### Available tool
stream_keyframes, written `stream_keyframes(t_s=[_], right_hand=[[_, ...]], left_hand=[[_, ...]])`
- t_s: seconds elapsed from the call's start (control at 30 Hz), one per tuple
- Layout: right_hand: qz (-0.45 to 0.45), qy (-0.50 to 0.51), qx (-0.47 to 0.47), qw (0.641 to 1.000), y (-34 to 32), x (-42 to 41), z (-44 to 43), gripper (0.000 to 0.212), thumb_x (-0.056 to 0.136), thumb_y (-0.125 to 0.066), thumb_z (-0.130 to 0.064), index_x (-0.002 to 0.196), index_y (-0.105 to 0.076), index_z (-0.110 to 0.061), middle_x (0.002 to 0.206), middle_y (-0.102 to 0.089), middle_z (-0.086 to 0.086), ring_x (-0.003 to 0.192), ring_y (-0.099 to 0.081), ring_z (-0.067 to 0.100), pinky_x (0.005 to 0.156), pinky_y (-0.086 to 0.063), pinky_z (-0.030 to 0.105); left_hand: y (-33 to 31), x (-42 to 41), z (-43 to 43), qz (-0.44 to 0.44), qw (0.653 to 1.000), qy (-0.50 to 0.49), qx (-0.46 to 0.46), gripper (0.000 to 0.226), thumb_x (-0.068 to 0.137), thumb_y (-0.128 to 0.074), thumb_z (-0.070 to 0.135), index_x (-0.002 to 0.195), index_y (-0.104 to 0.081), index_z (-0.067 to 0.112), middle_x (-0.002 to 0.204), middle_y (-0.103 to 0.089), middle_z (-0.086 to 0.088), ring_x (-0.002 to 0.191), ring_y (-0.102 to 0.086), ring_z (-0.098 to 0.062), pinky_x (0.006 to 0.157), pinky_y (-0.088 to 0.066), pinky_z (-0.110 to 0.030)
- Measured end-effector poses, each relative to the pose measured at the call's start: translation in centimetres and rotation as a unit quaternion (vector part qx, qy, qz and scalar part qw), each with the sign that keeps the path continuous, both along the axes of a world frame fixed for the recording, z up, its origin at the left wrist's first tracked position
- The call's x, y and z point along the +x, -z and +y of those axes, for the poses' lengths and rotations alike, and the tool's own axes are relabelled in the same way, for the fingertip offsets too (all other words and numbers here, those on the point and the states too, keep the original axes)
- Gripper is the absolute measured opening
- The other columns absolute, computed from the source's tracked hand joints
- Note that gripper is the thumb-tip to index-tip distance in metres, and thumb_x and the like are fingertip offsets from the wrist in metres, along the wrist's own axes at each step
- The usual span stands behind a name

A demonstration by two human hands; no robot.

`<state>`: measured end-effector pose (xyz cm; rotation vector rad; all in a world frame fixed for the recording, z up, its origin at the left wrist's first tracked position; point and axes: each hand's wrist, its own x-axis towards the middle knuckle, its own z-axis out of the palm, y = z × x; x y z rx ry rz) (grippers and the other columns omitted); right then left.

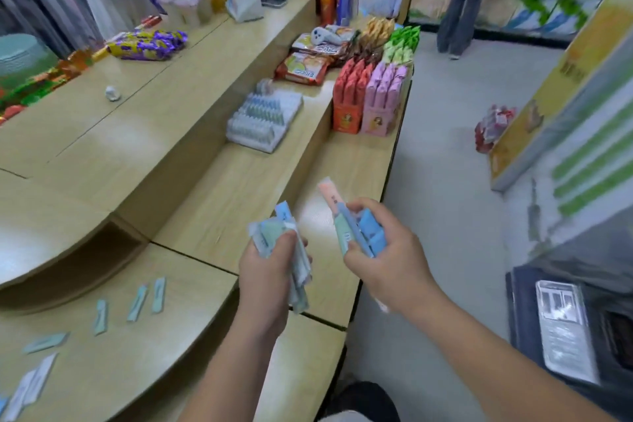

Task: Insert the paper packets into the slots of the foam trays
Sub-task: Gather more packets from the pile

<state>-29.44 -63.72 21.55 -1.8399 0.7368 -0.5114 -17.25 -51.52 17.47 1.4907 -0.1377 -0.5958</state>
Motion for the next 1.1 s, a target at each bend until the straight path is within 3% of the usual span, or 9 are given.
stream_keyframes(t_s=[0.17, 0.33, 0.43, 0.53, 0.63, 0.77, 0.9, 0.93, 1.1], right_hand=[[0.04, -0.086, -0.017, 0.995, 1.9, 4.8, -8.7, 0.052, 0.066, -0.061, -0.032, 0.115, -0.054, -0.046, 0.091, -0.06, -0.016, 0.065, -0.057, 0.01, 0.052, -0.051, 0.024], [0.074, -0.18, -0.05, 0.98, 2.7, 13.8, -18.0, 0.05, 0.069, -0.06, -0.034, 0.115, -0.051, -0.051, 0.094, -0.056, -0.024, 0.064, -0.053, 0.004, 0.046, -0.042, 0.014], [0.083, -0.229, -0.035, 0.969, 2.4, 19.4, -22.1, 0.053, 0.067, -0.059, -0.033, 0.118, -0.052, -0.049, 0.091, -0.059, -0.019, 0.059, -0.052, 0.004, 0.047, -0.041, 0.017], [0.087, -0.284, -0.031, 0.954, 2.4, 24.8, -24.1, 0.052, 0.068, -0.06, -0.034, 0.117, -0.051, -0.05, 0.092, -0.058, -0.023, 0.064, -0.054, 0.001, 0.051, -0.04, 0.016], [0.096, -0.336, -0.024, 0.937, 3.7, 29.5, -24.4, 0.051, 0.068, -0.061, -0.034, 0.115, -0.05, -0.052, 0.093, -0.058, -0.021, 0.067, -0.057, 0.0, 0.052, -0.041, 0.015], [0.103, -0.425, -0.052, 0.898, 6.9, 35.3, -22.6, 0.05, 0.067, -0.06, -0.034, 0.113, -0.048, -0.051, 0.097, -0.058, -0.027, 0.082, -0.058, -0.001, 0.064, -0.046, 0.016], [0.11, -0.491, -0.068, 0.861, 12.0, 41.4, -19.3, 0.056, 0.065, -0.057, -0.033, 0.118, -0.045, -0.045, 0.1, -0.061, -0.018, 0.087, -0.058, 0.004, 0.074, -0.052, 0.028], [0.117, -0.494, -0.071, 0.859, 13.5, 43.2, -18.6, 0.055, 0.067, -0.057, -0.034, 0.12, -0.044, -0.044, 0.099, -0.061, -0.016, 0.087, -0.059, 0.006, 0.075, -0.052, 0.031], [0.137, -0.485, -0.122, 0.855, 20.2, 49.5, -15.9, 0.045, 0.078, -0.061, -0.035, 0.122, -0.05, -0.038, 0.104, -0.062, -0.011, 0.096, -0.06, 0.015, 0.077, -0.052, 0.036]], left_hand=[[2.0, 4.4, -6.6, 0.015, 0.997, -0.071, 0.012, 0.034, 0.076, -0.064, 0.043, 0.088, -0.071, 0.012, 0.071, -0.069, -0.008, 0.06, -0.066, -0.02, 0.05, -0.05, -0.028], [3.9, 11.4, -13.2, 0.027, 0.984, -0.172, 0.032, 0.04, 0.071, -0.066, 0.046, 0.088, -0.07, 0.01, 0.074, -0.069, -0.013, 0.06, -0.064, -0.024, 0.05, -0.05, -0.034], [3.8, 14.8, -15.4, 0.034, 0.973, -0.225, 0.05, 0.033, 0.078, -0.068, 0.043, 0.088, -0.071, 0.012, 0.077, -0.073, -0.012, 0.064, -0.068, -0.028, 0.055, -0.052, -0.036], [3.4, 17.6, -16.5, 0.024, 0.958, -0.277, 0.068, 0.017, 0.089, -0.067, 0.026, 0.091, -0.069, 0.009, 0.077, -0.074, -0.01, 0.061, -0.07, -0.023, 0.047, -0.051, -0.027], [4.1, 19.7, -17.1, 0.034, 0.939, -0.326, 0.103, 0.016, 0.09, -0.066, 0.022, 0.09, -0.066, 0.006, 0.076, -0.072, -0.013, 0.057, -0.067, -0.022, 0.043, -0.05, -0.027], [6.1, 23.3, -17.7, 0.054, 0.905, -0.391, 0.156, 0.031, 0.076, -0.066, 0.039, 0.087, -0.065, 0.01, 0.077, -0.07, -0.016, 0.064, -0.068, -0.033, 0.05, -0.057, -0.045], [9.9, 27.8, -17.5, 0.047, 0.85, -0.468, 0.239, 0.027, 0.069, -0.061, 0.043, 0.079, -0.06, 0.018, 0.07, -0.065, -0.006, 0.051, -0.059, -0.005, 0.041, -0.043, -0.016], [11.2, 29.0, -17.2, 0.05, 0.832, -0.487, 0.261, 0.027, 0.07, -0.06, 0.044, 0.078, -0.059, 0.019, 0.068, -0.064, -0.002, 0.049, -0.056, -0.004, 0.041, -0.039, -0.014], [16.6, 33.0, -16.6, 0.068, 0.738, -0.531, 0.411, 0.028, 0.077, -0.061, 0.052, 0.083, -0.05, 0.027, 0.072, -0.061, 0.01, 0.065, -0.06, -0.014, 0.053, -0.041, -0.028]])
